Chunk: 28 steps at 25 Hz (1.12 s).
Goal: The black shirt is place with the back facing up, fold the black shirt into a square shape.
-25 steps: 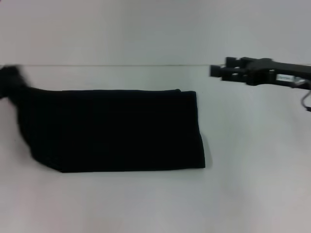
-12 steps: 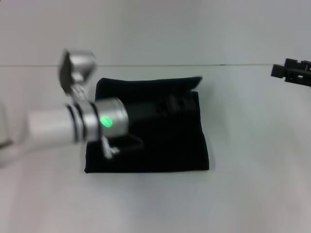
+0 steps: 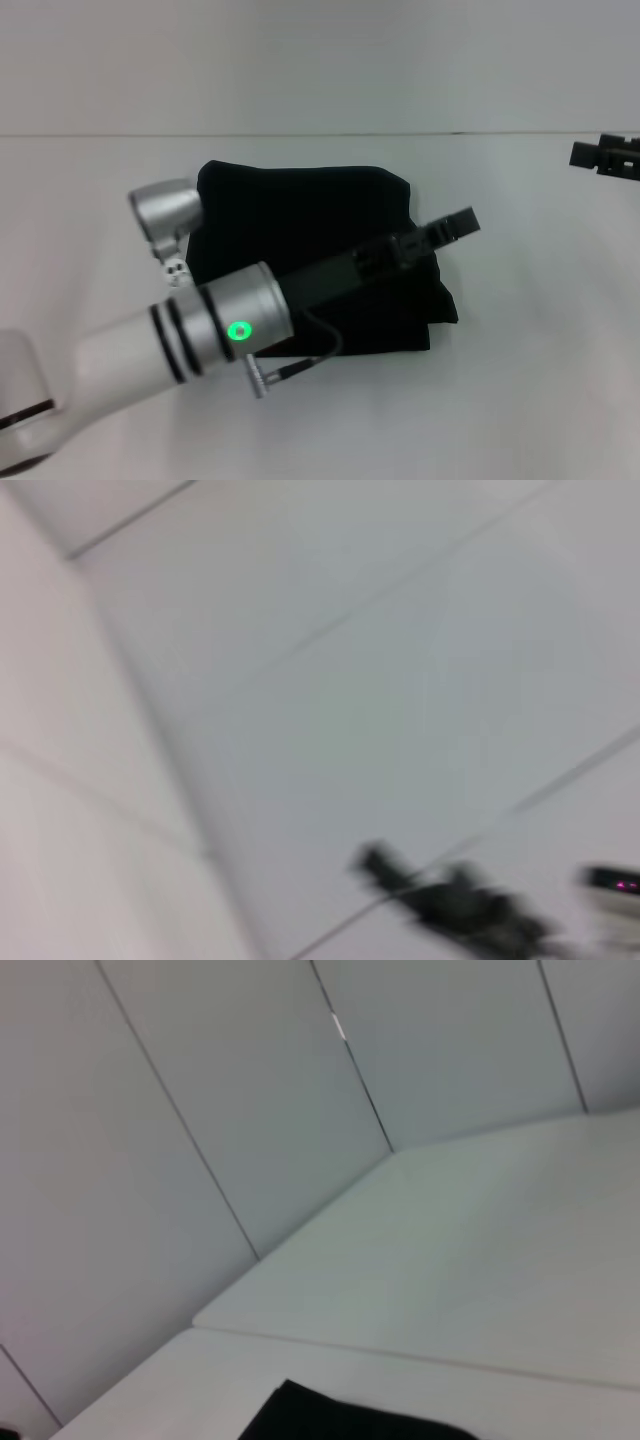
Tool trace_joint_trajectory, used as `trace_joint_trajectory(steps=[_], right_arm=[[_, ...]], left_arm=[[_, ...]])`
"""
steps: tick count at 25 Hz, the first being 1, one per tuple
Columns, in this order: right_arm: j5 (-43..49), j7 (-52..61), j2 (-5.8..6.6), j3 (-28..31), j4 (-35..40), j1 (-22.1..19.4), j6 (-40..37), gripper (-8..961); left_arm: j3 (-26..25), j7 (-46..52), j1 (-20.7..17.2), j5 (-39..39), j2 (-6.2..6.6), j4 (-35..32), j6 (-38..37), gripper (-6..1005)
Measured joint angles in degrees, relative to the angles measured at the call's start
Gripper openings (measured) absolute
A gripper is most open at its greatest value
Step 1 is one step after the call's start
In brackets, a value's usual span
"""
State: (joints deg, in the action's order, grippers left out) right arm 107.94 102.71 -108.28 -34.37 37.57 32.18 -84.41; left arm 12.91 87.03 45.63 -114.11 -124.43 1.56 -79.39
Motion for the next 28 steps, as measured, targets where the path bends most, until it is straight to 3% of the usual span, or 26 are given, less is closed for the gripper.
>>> trace_joint_trajectory(steps=[4, 8, 13, 19, 23, 28], right_arm=[[4.9, 6.8, 0.07, -0.2, 0.0, 2.1, 0.5, 886], [11.0, 13.6, -0.01, -0.3, -0.3, 5.2, 0.8, 886], [14.5, 18.2, -0.47, -0.3, -0.5, 7.1, 1.5, 886], [15.4, 19.6, -0.57, -0.1, -0.6, 7.4, 1.9, 887], [15.4, 19.8, -0.66, -0.3, -1.2, 7.3, 2.9, 887], [15.4, 19.4, -0.77, -0.3, -1.4, 7.2, 2.9, 887]], left_arm=[[0.1, 0.2, -3.1, 0.0, 0.23, -7.6, -10.6, 329], [0.0, 2.1, -6.3, 0.1, 1.03, -16.0, -11.6, 465], [-0.9, 9.4, -8.1, 0.9, 2.4, -22.4, -0.7, 705], [0.9, 16.5, -6.0, 0.3, 3.27, -24.4, 16.6, 920], [5.5, 18.2, -3.2, -0.3, 3.77, -24.3, 28.0, 948], [10.2, 18.0, -0.8, -0.3, 3.59, -24.0, 33.4, 949]])
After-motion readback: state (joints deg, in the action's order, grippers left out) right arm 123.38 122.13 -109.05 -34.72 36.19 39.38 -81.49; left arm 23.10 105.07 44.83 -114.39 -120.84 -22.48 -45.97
